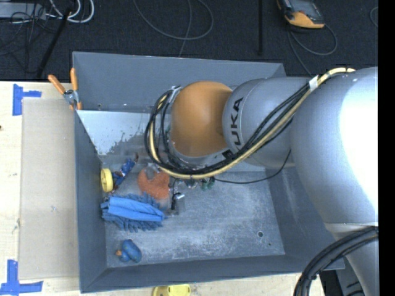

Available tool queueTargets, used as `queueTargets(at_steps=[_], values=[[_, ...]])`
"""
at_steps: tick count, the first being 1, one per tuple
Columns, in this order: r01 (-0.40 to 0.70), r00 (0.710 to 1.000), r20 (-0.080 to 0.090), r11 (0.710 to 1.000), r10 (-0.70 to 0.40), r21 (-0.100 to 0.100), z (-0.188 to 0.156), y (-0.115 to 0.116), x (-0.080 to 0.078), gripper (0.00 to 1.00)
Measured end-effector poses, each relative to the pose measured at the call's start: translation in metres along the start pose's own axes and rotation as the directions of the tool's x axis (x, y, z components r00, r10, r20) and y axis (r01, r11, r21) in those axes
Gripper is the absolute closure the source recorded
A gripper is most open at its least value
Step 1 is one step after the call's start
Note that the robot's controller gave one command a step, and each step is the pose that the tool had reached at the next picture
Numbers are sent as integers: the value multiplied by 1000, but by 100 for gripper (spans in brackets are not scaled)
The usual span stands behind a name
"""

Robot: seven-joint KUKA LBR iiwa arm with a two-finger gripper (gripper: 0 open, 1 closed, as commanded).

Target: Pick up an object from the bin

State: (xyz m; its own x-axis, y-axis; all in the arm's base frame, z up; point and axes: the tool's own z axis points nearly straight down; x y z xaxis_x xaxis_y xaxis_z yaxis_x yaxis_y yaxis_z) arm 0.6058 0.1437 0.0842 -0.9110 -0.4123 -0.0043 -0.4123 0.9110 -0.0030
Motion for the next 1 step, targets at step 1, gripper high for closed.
queueTargets(at_steps=[1], values=[[-152, 988, 11, 988, 152, -3, 9, 27, -3, 100]])
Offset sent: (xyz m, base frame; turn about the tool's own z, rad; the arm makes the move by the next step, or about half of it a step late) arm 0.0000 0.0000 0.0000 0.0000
